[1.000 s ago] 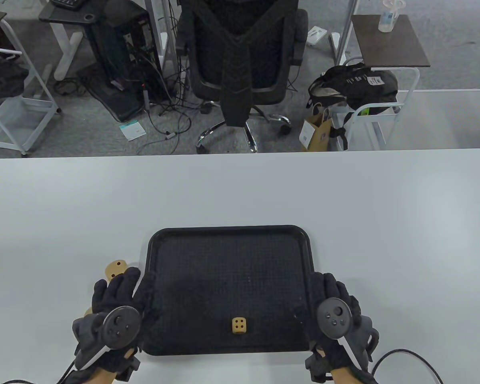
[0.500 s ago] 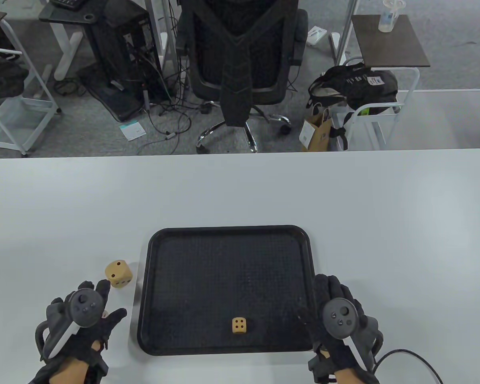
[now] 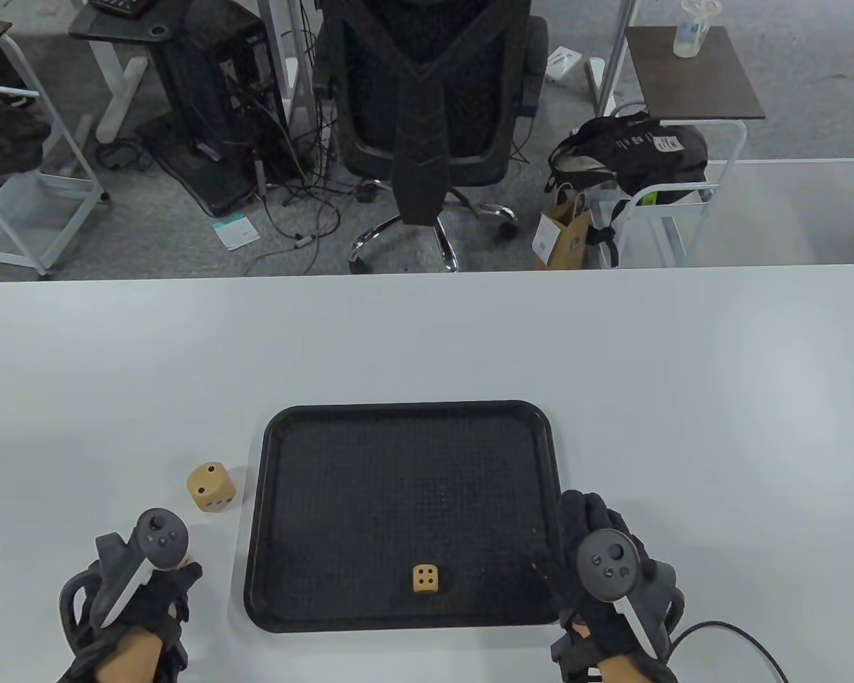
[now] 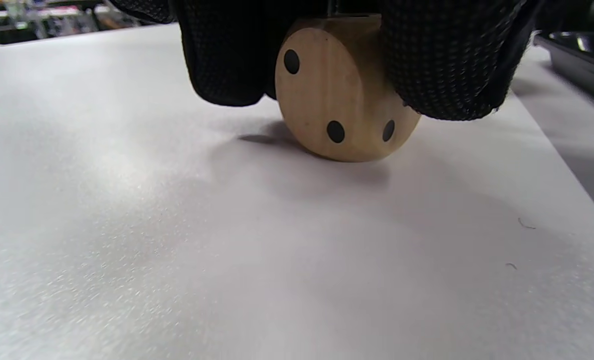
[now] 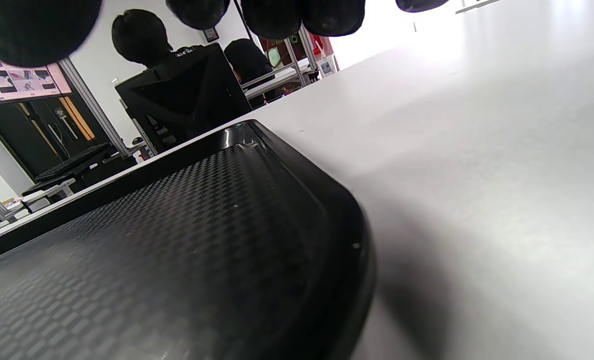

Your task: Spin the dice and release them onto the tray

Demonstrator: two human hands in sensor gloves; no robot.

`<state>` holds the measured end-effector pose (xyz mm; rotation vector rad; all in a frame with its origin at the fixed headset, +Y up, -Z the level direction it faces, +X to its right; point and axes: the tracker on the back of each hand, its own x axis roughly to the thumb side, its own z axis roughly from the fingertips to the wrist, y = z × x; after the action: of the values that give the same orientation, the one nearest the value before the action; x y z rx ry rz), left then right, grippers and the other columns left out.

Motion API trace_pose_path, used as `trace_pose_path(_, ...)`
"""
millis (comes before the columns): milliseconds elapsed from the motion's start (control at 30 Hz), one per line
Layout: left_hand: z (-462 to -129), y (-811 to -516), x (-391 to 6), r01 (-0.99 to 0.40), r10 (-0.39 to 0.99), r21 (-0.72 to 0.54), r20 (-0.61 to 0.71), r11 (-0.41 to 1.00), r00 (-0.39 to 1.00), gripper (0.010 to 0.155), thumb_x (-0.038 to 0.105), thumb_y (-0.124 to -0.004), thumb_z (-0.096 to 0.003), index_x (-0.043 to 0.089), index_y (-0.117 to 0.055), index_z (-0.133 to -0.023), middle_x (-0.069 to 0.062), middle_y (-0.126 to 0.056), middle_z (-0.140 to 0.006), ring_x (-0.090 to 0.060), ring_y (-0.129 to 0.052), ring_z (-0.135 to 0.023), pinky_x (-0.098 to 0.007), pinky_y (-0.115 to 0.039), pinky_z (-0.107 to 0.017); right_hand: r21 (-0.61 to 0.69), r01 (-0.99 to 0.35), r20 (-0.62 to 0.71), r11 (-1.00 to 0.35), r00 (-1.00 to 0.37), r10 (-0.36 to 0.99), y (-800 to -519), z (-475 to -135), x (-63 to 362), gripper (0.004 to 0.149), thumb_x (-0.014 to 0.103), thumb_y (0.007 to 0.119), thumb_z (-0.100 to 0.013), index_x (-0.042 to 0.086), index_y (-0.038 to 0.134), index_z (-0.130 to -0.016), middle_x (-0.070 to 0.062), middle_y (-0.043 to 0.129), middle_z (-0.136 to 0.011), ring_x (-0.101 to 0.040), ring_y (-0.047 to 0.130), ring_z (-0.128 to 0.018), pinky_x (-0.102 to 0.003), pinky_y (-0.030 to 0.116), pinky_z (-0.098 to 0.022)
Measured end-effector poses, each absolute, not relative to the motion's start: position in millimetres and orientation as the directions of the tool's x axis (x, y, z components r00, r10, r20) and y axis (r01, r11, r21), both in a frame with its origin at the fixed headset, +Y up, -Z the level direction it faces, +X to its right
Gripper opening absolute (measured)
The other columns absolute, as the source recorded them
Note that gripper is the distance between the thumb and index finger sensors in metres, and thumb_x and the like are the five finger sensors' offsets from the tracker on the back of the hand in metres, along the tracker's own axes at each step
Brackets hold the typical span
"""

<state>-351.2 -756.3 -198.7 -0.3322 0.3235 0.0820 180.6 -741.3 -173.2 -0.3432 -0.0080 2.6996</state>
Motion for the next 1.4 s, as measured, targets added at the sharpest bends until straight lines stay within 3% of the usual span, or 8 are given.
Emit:
trace_pose_path(267, -197, -733, -309, -0.193, 0.175, -0.192, -0.108, 0.962, 0.979, 0.071, 0.047, -0.084, -0.0415, 0.024, -0.058, -0.103, -0.015, -0.073, -0.101, -0.043, -0.084, -0.085, -0.066, -0.052, -0.073, -0.065, -0.414, -0.234, -0.908, -0.878, 0.417, -741, -173, 182, 0.084, 0.065, 0.07, -0.033, 0.038, 0.039, -0.106, 0.001, 0.04, -0.115, -0.03, 0.046, -0.107, -0.06, 0.042, -0.079)
trace_pose_path(400, -200, -727, -265, -0.219, 0.235, -0.258, 0.033, 0.941, 0.971, 0.07, 0.044, -0.083, -0.0428, 0.024, -0.057, -0.104, -0.015, -0.071, -0.103, -0.043, -0.084, -0.086, -0.066, -0.052, -0.074, -0.076, -0.418, -0.219, -0.905, -0.879, 0.424, -739, -172, 182, 0.084, 0.065, 0.07, -0.033, 0.038, 0.04, -0.106, 0.001, 0.04, -0.115, -0.03, 0.046, -0.107, -0.06, 0.043, -0.078)
trace_pose_path(900, -222, -744, -132, 0.319, -0.109, -0.58, 0.367, 0.75, 0.924, 0.067, 0.027, -0.087, -0.0441, 0.028, -0.058, -0.104, -0.011, -0.058, -0.113, -0.041, -0.075, -0.096, -0.066, -0.047, -0.077, -0.04, -0.41, -0.194, -0.911, -0.891, 0.41, -743, -173, 177, 0.082, 0.065, 0.07, -0.033, 0.038, 0.042, -0.106, 0.0, 0.042, -0.115, -0.03, 0.049, -0.106, -0.06, 0.044, -0.078)
trace_pose_path(1067, -230, -740, -132, 0.334, -0.175, -0.55, 0.321, 0.766, 0.931, 0.067, 0.037, -0.079, -0.0453, 0.03, -0.051, -0.106, -0.016, -0.068, -0.11, -0.042, -0.086, -0.092, -0.063, -0.055, -0.075, -0.031, -0.41, -0.189, -0.911, -0.893, 0.408, -743, -173, 176, 0.082, 0.066, 0.068, -0.033, 0.038, 0.043, -0.106, 0.0, 0.043, -0.115, -0.031, 0.049, -0.106, -0.06, 0.045, -0.077)
trace_pose_path(1100, -238, -734, -140, 0.272, -0.174, -0.496, 0.235, 0.825, 0.956, 0.064, 0.049, -0.058, -0.046, 0.027, -0.049, -0.106, -0.015, -0.086, -0.097, -0.039, -0.1, -0.077, -0.06, -0.065, -0.071, -0.036, -0.417, -0.187, -0.908, -0.89, 0.416, -743, -173, 176, 0.081, 0.066, 0.066, -0.033, 0.038, 0.043, -0.106, 0.0, 0.043, -0.115, -0.031, 0.05, -0.106, -0.06, 0.045, -0.077)
trace_pose_path(1133, -241, -732, -146, 0.198, -0.116, -0.445, 0.203, 0.873, 0.972, 0.065, 0.047, -0.057, -0.0451, 0.018, -0.051, -0.103, -0.006, -0.103, -0.073, -0.035, -0.11, -0.054, -0.056, -0.075, -0.062, -0.038, -0.42, -0.185, -0.907, -0.889, 0.419, -743, -173, 176, 0.081, 0.066, 0.066, -0.033, 0.038, 0.043, -0.106, 0.0, 0.043, -0.115, -0.031, 0.05, -0.106, -0.06, 0.045, -0.077)
trace_pose_path(1233, -243, -716, -168, 0.042, 0.028, -0.347, 0.196, 0.937, 0.98, 0.064, 0.047, -0.059, -0.0456, 0.018, -0.056, -0.102, -0.006, -0.106, -0.06, -0.036, -0.108, -0.041, -0.057, -0.077, -0.057, -0.047, -0.425, -0.185, -0.904, -0.885, 0.426, -742, -172, 177, 0.081, 0.067, 0.064, -0.033, 0.038, 0.043, -0.106, 0.0, 0.044, -0.115, -0.031, 0.05, -0.105, -0.06, 0.045, -0.077)
trace_pose_path(1400, -233, -694, -190, 0.005, 0.048, -0.287, 0.177, 0.958, 0.983, 0.063, 0.048, -0.059, -0.0461, 0.022, -0.056, -0.103, -0.008, -0.101, -0.074, -0.037, -0.105, -0.054, -0.059, -0.071, -0.063, -0.051, -0.431, -0.185, -0.901, -0.882, 0.432, -742, -173, 177, 0.081, 0.066, 0.065, -0.033, 0.038, 0.043, -0.106, 0.0, 0.044, -0.115, -0.031, 0.051, -0.105, -0.06, 0.045, -0.077)
